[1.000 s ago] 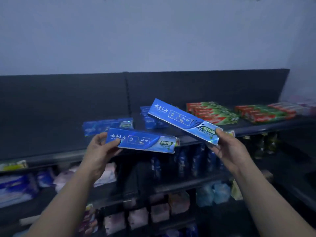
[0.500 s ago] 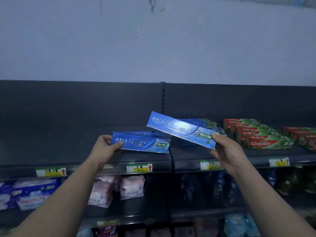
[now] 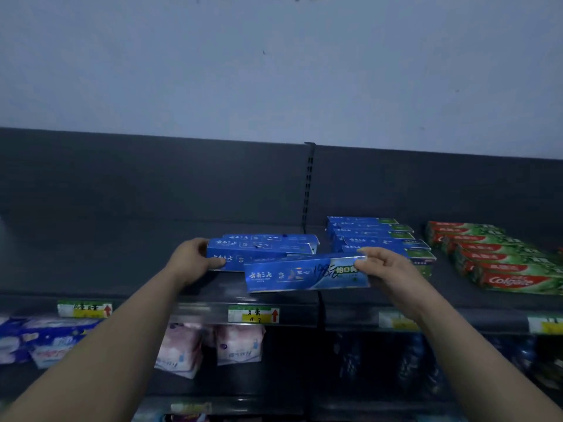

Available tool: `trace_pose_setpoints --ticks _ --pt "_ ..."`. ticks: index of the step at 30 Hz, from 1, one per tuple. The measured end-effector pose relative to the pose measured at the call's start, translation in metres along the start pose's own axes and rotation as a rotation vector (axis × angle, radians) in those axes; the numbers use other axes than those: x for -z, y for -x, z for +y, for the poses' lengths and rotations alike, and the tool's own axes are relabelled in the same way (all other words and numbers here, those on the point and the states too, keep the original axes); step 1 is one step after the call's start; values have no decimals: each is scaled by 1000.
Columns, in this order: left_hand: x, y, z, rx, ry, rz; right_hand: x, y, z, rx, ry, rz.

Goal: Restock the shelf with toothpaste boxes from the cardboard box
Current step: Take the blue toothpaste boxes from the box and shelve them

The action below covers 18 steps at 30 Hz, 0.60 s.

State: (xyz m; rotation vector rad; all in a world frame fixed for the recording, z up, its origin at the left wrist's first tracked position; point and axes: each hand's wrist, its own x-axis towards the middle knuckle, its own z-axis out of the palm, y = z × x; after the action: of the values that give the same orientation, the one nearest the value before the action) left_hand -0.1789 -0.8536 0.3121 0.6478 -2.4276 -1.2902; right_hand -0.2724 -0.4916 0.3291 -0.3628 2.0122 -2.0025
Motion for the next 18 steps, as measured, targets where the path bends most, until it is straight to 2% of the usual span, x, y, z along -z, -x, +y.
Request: trace_pose_setpoints --ticks 10,18 --pt "-7 -33 2 73 77 -55 -41 -53 13 80 357 -103" --pt "-15 -56 1 102 163 -77 -58 -79 18 81 452 -76"
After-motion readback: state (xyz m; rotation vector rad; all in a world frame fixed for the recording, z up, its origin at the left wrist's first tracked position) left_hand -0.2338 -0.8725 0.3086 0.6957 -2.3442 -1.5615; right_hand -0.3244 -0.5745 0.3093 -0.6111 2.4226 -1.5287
